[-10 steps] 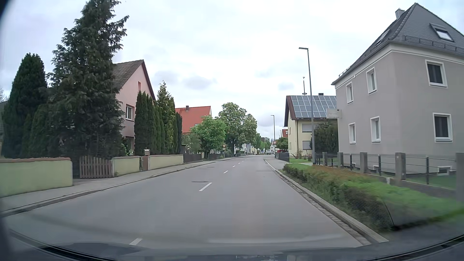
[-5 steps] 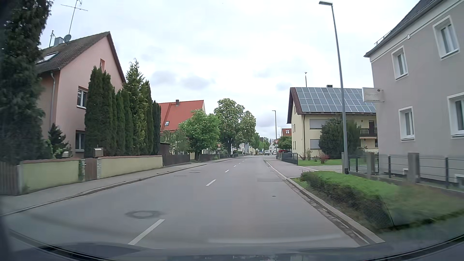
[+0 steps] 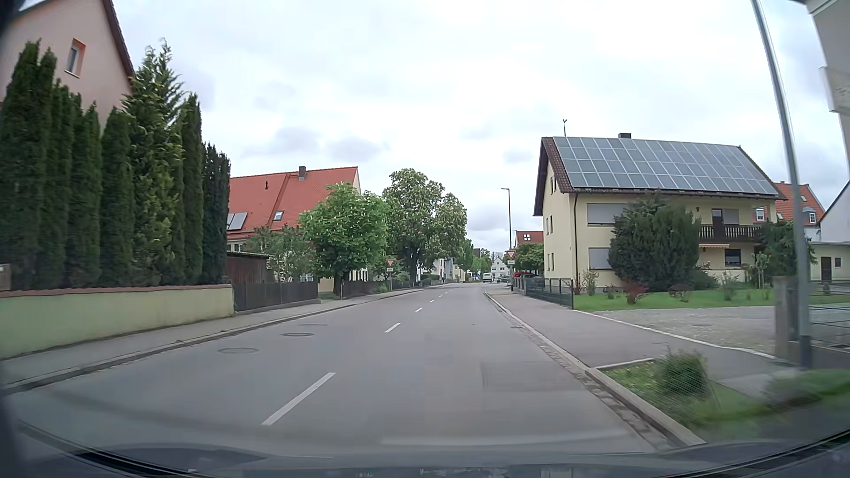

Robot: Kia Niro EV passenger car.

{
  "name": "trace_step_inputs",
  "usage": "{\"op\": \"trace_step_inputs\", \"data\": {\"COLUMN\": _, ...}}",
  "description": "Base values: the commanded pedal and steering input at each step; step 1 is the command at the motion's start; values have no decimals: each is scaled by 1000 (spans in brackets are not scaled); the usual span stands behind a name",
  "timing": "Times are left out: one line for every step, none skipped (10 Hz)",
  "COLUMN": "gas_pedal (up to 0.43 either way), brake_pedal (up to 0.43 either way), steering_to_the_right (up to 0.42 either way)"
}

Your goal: Follow the waypoints while adhering to traffic rules and regulations

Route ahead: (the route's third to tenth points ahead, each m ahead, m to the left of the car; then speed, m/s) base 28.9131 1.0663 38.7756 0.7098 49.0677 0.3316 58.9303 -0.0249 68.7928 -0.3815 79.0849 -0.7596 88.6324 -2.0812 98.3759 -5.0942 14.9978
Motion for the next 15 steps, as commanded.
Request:
{"op": "trace_step_inputs", "data": {"gas_pedal": 110, "brake_pedal": 6, "steering_to_the_right": 4}}
{"op": "trace_step_inputs", "data": {"gas_pedal": 110, "brake_pedal": 6, "steering_to_the_right": 4}}
{"op": "trace_step_inputs", "data": {"gas_pedal": 110, "brake_pedal": 6, "steering_to_the_right": 4}}
{"op": "trace_step_inputs", "data": {"gas_pedal": 110, "brake_pedal": 12, "steering_to_the_right": 3}}
{"op": "trace_step_inputs", "data": {"gas_pedal": 110, "brake_pedal": 6, "steering_to_the_right": 4}}
{"op": "trace_step_inputs", "data": {"gas_pedal": 110, "brake_pedal": 6, "steering_to_the_right": 4}}
{"op": "trace_step_inputs", "data": {"gas_pedal": 110, "brake_pedal": 6, "steering_to_the_right": 4}}
{"op": "trace_step_inputs", "data": {"gas_pedal": 110, "brake_pedal": 6, "steering_to_the_right": 4}}
{"op": "trace_step_inputs", "data": {"gas_pedal": 110, "brake_pedal": 6, "steering_to_the_right": 4}}
{"op": "trace_step_inputs", "data": {"gas_pedal": 110, "brake_pedal": 6, "steering_to_the_right": 3}}
{"op": "trace_step_inputs", "data": {"gas_pedal": 110, "brake_pedal": 6, "steering_to_the_right": 4}}
{"op": "trace_step_inputs", "data": {"gas_pedal": 110, "brake_pedal": 6, "steering_to_the_right": 4}}
{"op": "trace_step_inputs", "data": {"gas_pedal": 110, "brake_pedal": 6, "steering_to_the_right": 4}}
{"op": "trace_step_inputs", "data": {"gas_pedal": 110, "brake_pedal": 12, "steering_to_the_right": 4}}
{"op": "trace_step_inputs", "data": {"gas_pedal": 110, "brake_pedal": 12, "steering_to_the_right": 5}}
